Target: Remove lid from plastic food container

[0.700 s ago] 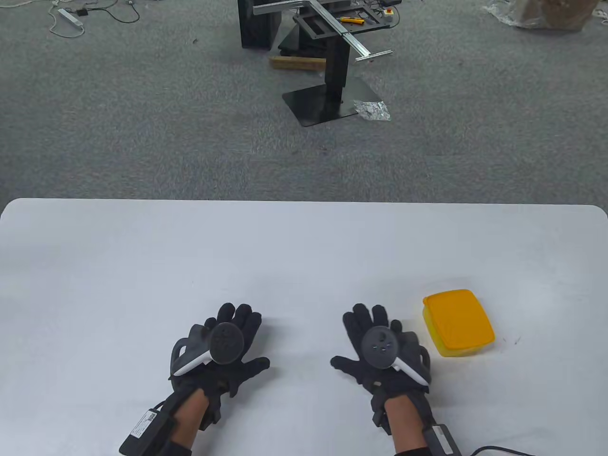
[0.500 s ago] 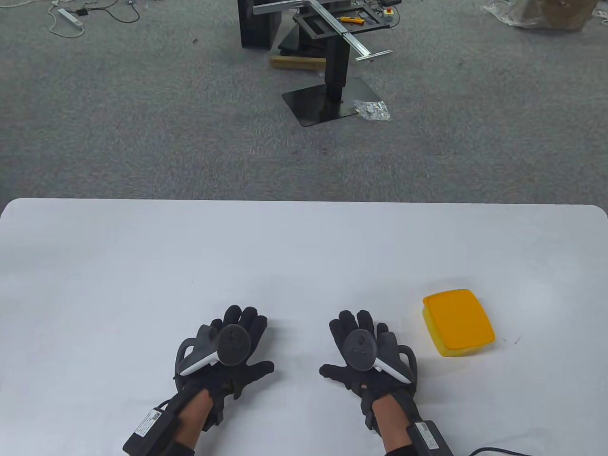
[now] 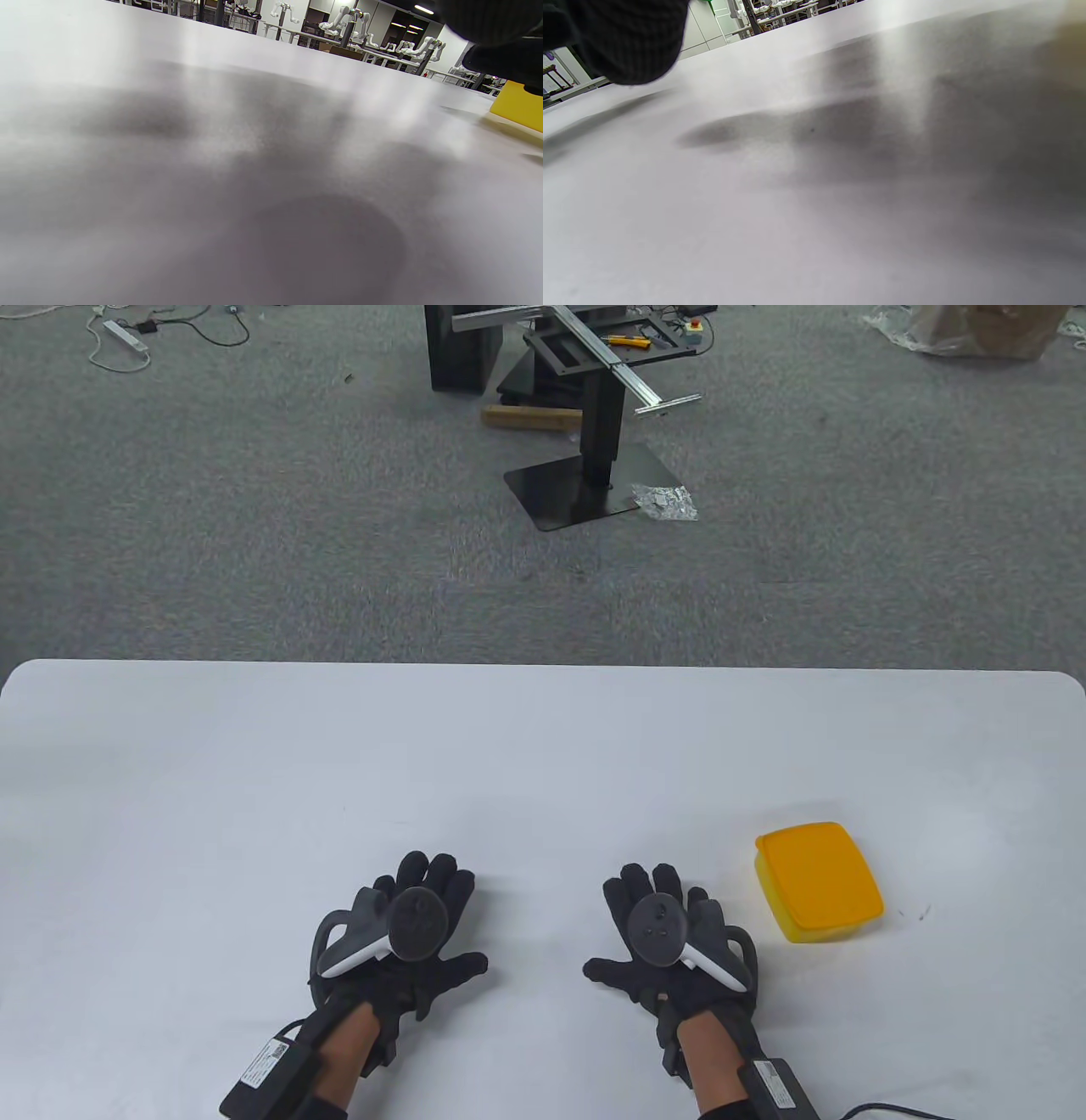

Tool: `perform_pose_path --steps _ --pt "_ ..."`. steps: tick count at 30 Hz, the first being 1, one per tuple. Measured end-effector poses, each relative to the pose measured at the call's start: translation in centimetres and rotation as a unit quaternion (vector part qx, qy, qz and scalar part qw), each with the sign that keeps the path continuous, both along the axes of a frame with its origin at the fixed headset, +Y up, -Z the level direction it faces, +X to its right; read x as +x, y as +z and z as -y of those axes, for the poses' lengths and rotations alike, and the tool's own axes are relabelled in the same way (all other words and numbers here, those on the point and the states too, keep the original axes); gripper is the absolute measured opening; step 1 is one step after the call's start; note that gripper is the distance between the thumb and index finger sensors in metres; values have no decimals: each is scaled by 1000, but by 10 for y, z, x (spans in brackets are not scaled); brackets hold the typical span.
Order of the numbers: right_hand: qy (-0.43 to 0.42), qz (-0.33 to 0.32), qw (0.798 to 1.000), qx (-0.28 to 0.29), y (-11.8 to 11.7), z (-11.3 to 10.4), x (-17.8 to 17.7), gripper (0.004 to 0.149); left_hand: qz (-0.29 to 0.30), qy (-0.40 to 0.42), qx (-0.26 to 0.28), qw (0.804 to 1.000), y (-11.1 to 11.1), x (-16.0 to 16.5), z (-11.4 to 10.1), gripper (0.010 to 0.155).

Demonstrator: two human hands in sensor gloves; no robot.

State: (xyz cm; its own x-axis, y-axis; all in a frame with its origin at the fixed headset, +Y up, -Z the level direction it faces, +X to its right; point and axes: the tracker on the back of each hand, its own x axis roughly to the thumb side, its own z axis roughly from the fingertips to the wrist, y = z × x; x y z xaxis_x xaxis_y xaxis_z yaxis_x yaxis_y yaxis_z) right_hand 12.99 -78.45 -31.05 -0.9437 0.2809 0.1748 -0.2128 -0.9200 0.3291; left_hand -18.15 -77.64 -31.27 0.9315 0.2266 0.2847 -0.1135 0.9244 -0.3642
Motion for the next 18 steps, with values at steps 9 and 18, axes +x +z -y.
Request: perform_pose_path --steps 9,18 --pt "-27 40 998 35 -2 -18 17 93 -1 2 -4 1000 0 -2 2 99" --pt "-94 353 929 58 8 -26 152 107 -6 14 -6 1000 -1 -5 1 99"
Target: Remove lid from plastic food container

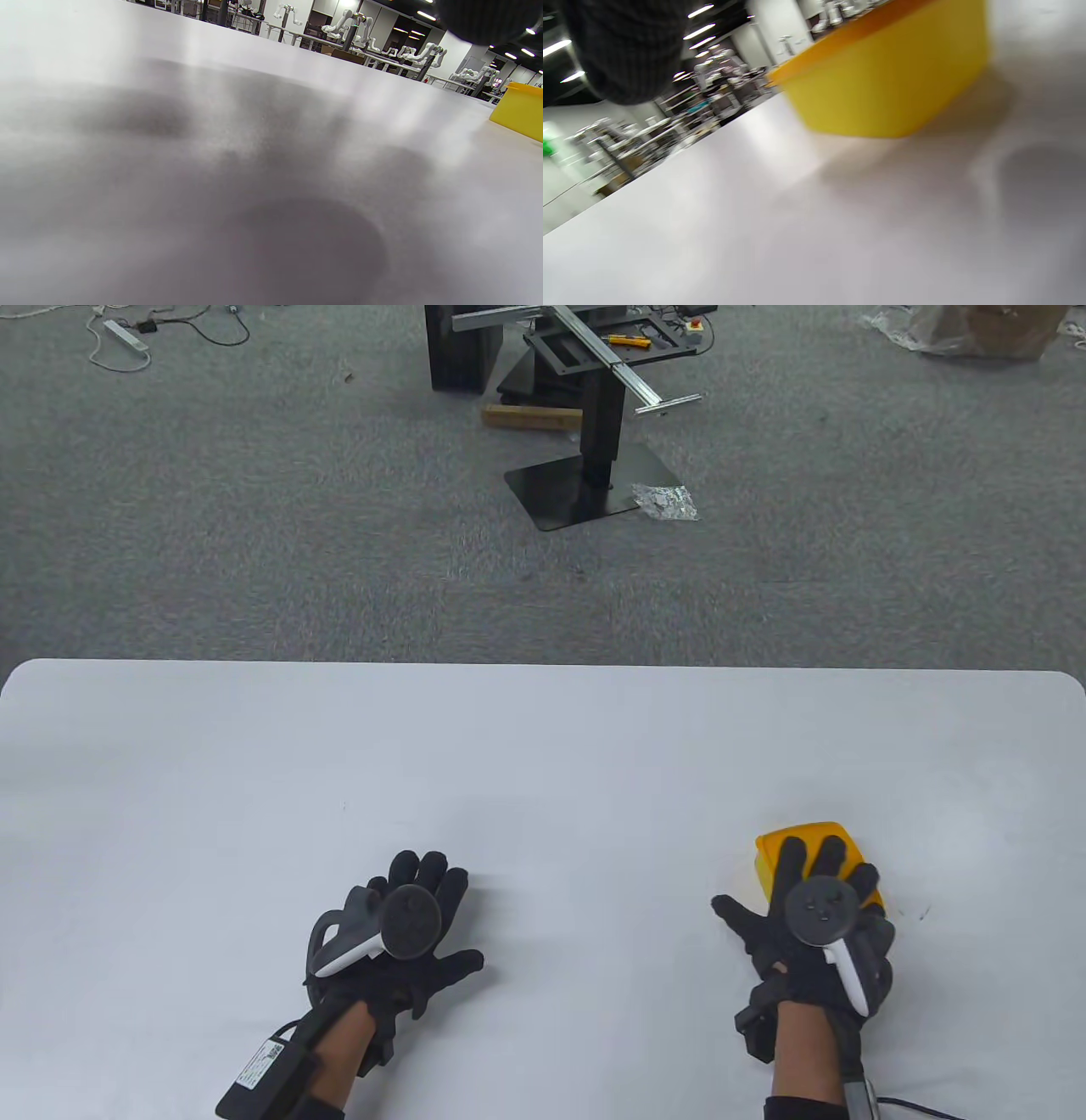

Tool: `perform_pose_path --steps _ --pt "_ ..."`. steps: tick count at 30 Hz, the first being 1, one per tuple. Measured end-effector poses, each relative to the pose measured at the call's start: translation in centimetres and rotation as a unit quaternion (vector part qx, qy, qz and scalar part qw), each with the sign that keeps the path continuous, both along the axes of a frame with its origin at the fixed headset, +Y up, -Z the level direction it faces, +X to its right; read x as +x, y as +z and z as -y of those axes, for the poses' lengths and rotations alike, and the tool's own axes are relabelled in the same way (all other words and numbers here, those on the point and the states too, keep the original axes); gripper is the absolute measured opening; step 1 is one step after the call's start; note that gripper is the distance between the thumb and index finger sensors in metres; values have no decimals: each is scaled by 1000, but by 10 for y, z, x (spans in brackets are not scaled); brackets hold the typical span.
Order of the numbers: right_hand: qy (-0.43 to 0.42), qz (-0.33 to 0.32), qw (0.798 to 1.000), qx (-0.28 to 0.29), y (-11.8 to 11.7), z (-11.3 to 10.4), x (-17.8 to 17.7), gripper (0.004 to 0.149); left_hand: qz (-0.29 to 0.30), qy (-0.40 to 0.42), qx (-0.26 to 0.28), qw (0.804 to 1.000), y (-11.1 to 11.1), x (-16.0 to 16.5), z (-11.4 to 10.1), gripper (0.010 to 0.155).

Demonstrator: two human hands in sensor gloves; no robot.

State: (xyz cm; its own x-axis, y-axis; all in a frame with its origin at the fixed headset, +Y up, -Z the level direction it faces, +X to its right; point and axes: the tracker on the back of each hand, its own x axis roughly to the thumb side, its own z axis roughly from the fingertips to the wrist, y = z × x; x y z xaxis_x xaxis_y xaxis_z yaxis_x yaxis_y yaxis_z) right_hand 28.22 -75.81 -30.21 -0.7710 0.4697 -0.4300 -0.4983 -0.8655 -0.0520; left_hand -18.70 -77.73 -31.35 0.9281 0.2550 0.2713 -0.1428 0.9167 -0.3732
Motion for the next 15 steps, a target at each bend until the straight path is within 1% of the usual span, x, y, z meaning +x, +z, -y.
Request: perform_pose_path --steps 1,3,4,6,7,8,10,12,15 --pt "-2 28 1000 -8 1 4 10 111 -1 2 -2 1000 0 0 0 99" --pt "-25 47 998 -37 -1 12 20 115 0 0 -4 1000 0 1 1 99" --pt "-25 51 997 -43 -2 14 21 115 1 -1 -4 1000 0 1 1 99" --pt "-32 55 995 -72 -5 27 23 112 1 0 -5 1000 1 0 1 99" --pt "-38 66 995 -67 -5 30 22 109 -1 3 -3 1000 1 -1 1 99" --pt "-49 79 995 -38 -5 31 21 108 -4 5 -1 1000 1 -3 1 99" --pt "-56 66 995 -45 -6 32 21 107 -7 8 -5 1000 0 -5 1 99" --pt "-54 78 995 -33 -5 34 23 101 -9 14 -6 1000 -1 -7 0 99" --pt "-101 77 992 -17 -4 37 31 96 -8 35 -1 999 0 -7 -4 98"
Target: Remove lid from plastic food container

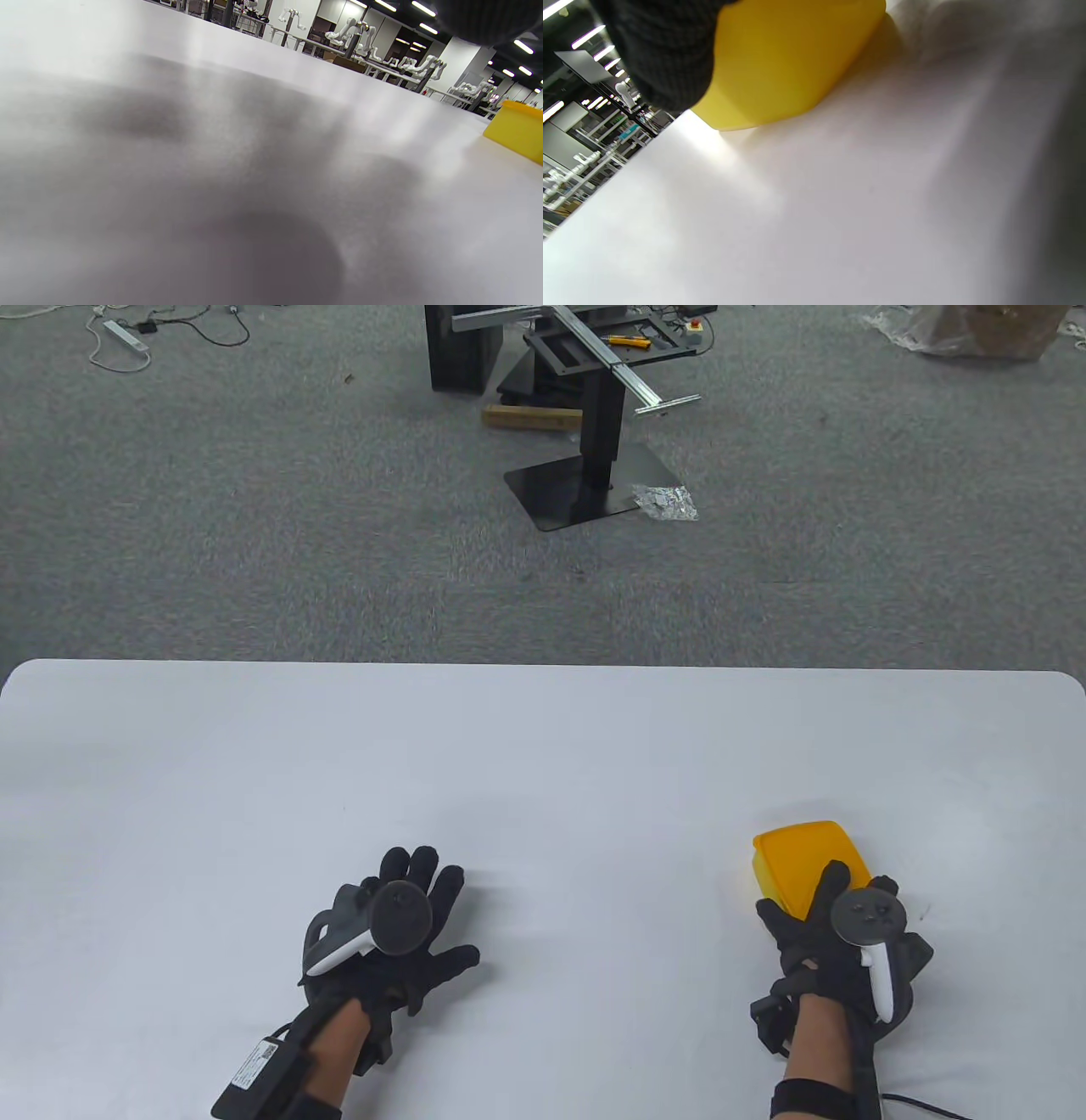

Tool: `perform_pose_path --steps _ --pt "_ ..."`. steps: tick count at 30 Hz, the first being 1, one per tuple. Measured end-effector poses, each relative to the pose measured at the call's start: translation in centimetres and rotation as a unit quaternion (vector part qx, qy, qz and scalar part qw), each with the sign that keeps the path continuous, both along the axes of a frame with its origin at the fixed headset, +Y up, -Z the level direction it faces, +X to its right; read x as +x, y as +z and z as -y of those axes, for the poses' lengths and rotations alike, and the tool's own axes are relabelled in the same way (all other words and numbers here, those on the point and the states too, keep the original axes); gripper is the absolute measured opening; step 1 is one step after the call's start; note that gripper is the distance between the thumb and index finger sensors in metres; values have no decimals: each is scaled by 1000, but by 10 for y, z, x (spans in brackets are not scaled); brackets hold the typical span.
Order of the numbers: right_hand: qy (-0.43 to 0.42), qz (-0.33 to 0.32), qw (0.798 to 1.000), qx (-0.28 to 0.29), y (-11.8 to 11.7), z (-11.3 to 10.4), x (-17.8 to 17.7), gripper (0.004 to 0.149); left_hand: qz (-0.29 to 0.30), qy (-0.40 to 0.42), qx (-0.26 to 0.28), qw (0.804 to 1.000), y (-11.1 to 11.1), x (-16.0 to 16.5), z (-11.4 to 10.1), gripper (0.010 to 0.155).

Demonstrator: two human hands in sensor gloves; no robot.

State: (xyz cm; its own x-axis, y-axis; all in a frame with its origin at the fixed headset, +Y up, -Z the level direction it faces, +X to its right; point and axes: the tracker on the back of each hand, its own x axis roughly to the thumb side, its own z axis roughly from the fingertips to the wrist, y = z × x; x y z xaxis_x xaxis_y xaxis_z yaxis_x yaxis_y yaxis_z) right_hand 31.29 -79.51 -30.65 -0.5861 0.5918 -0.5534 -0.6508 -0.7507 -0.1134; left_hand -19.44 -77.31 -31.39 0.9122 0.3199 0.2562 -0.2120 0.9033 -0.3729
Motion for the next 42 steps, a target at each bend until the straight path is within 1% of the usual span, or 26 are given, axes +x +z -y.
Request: perform_pose_path --steps 4,7,11,14,15,16,18,19,20,23,25,27,28,29,30,32,33,34,35,36,37,39,40,42 --pt "-36 -7 999 16 1 3 5 98 4 14 0 1000 1 1 -1 98" --pt "-42 -12 998 38 1 1 5 99 2 22 -1 1000 0 0 -1 98" --pt "-21 -38 995 92 -1 -12 -10 97 0 35 9 999 1 -2 -6 98" --pt "-37 -91 983 158 -5 -26 -34 96 1 58 22 998 3 -4 -14 99" --pt "-37 -129 975 176 -6 -33 -46 96 3 70 28 997 5 -4 -16 99" --pt "-26 -160 970 183 -6 -38 -57 96 4 76 33 997 6 -4 -18 100" --pt "12 -246 951 186 -4 -51 -88 95 14 90 51 995 9 -2 -23 100" --pt "28 -280 941 187 -3 -54 -100 95 19 102 63 993 12 0 -26 100" --pt "40 -325 927 181 0 -58 -119 95 26 119 79 989 15 3 -29 102" --pt "35 -417 891 176 11 -64 -165 94 63 135 96 984 25 17 -37 110" --pt "15 -453 874 174 15 -65 -185 93 96 131 90 983 31 29 -37 114" --pt "-36 -465 866 179 16 -65 -194 93 128 114 72 983 36 42 -33 116" --pt "-59 -464 865 181 16 -65 -194 93 132 108 66 983 36 45 -31 116" --pt "-86 -459 866 180 17 -65 -192 92 131 109 62 983 37 48 -27 114" --pt "-82 -462 865 176 17 -65 -188 91 128 113 61 983 36 48 -25 109" --pt "-107 -462 861 181 19 -64 -181 92 110 162 48 979 34 48 -23 85" --pt "-124 -456 860 193 20 -65 -179 96 101 212 38 971 34 48 -22 75" --pt "-129 -454 859 197 19 -66 -179 99 100 236 33 966 33 47 -22 68" --pt "-138 -451 859 200 19 -67 -178 103 102 265 39 958 33 47 -23 66" --pt "-146 -448 858 204 18 -66 -179 106 97 276 58 955 34 45 -25 65" --pt "-159 -448 857 198 17 -63 -181 108 93 286 78 950 35 44 -27 64" --pt "-169 -456 856 176 16 -58 -186 112 86 312 96 941 38 45 -31 60" --pt "-181 -453 854 179 15 -56 -187 111 76 330 98 936 38 45 -31 59" --pt "-218 -441 851 183 14 -55 -186 112 74 337 97 934 38 43 -31 59"
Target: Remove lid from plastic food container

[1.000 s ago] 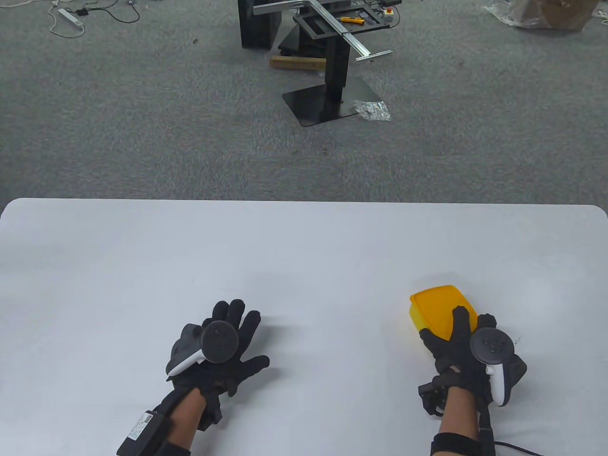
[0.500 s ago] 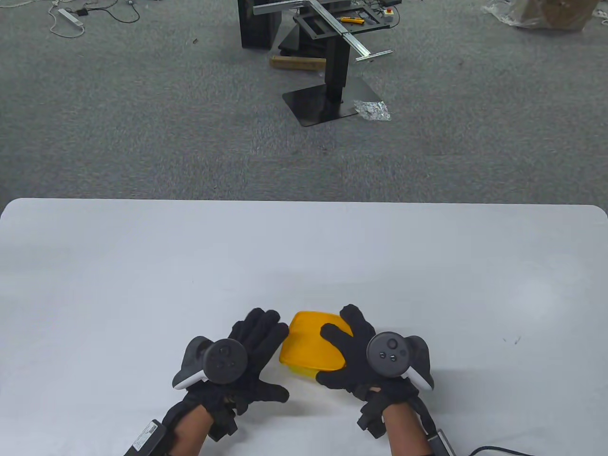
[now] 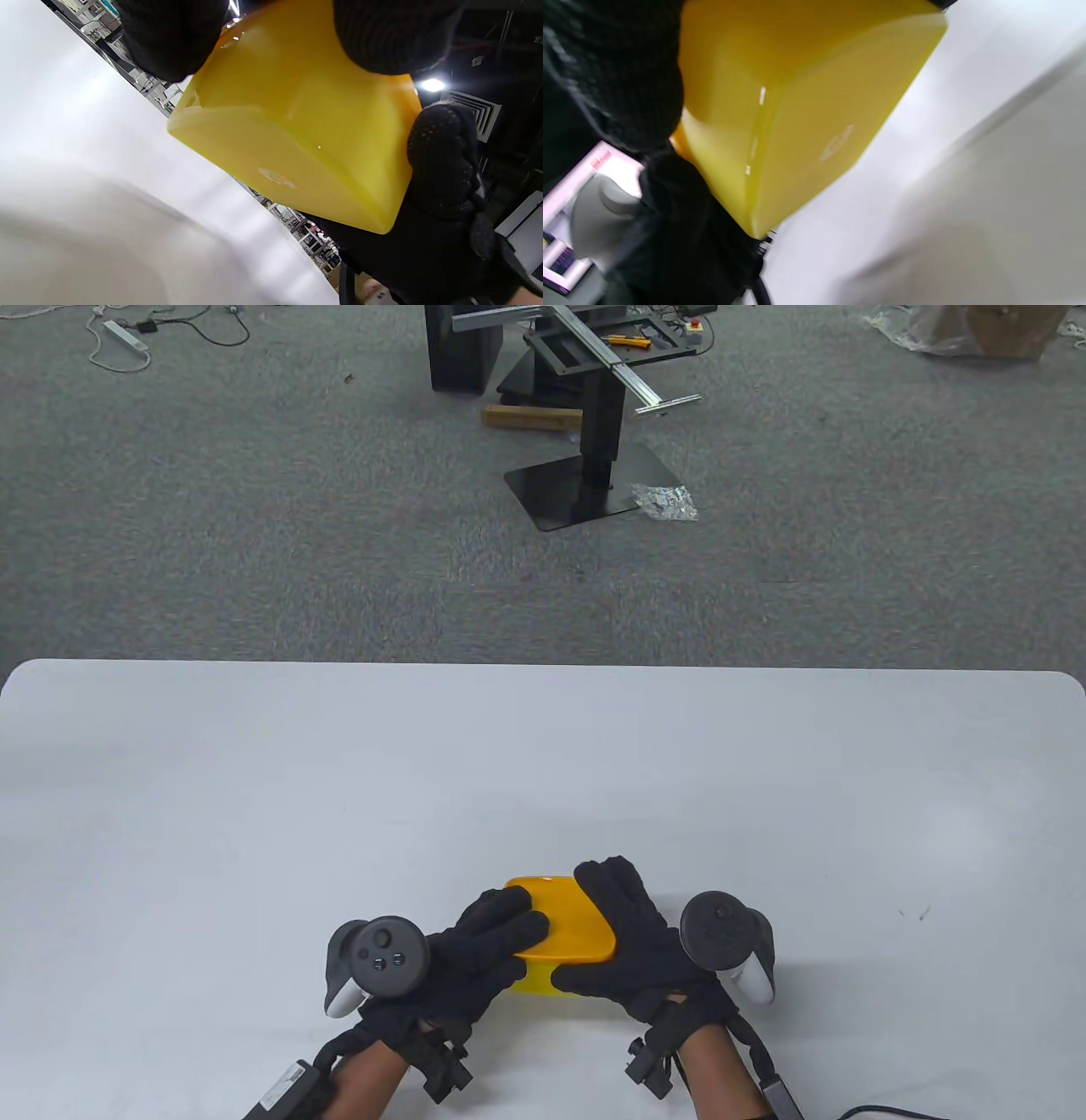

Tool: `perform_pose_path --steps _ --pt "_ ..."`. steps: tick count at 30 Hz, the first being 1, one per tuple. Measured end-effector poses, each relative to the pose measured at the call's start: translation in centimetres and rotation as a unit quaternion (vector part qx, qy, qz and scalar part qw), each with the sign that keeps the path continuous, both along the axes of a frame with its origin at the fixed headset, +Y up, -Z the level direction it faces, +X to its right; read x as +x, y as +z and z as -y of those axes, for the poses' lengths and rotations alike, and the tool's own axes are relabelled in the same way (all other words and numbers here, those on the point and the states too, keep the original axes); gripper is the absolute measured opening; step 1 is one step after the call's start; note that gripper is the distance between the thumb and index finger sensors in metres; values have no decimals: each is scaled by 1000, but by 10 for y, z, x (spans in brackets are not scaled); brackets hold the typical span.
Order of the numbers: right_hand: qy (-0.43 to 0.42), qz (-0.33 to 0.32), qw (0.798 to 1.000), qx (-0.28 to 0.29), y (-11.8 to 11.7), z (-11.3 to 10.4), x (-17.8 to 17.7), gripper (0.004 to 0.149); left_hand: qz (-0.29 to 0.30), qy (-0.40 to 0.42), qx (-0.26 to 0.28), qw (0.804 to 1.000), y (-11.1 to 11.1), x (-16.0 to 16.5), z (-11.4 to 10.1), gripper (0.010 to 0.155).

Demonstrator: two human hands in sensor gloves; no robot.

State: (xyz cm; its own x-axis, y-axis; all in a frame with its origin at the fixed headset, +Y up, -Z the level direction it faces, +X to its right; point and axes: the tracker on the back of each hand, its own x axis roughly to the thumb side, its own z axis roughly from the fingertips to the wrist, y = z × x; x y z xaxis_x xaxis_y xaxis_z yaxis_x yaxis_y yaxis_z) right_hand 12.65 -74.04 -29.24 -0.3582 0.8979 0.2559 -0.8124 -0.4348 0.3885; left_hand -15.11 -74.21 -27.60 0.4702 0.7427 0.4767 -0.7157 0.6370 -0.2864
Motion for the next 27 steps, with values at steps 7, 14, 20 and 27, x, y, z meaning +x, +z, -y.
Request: perform_pose_path --steps 7,14,20,27 --pt "-15 -47 996 -77 0 4 6 120 -37 10 51 998 5 2 -7 60" --pt "1 -64 996 -59 3 -3 1 114 1 -21 54 998 -2 -4 -17 62" --pt "42 -77 995 -37 7 -8 -4 115 45 -18 -7 999 -10 -13 -18 61" --pt "67 -80 995 -9 10 -14 -14 121 14 -5 14 1000 -15 -31 -25 59"
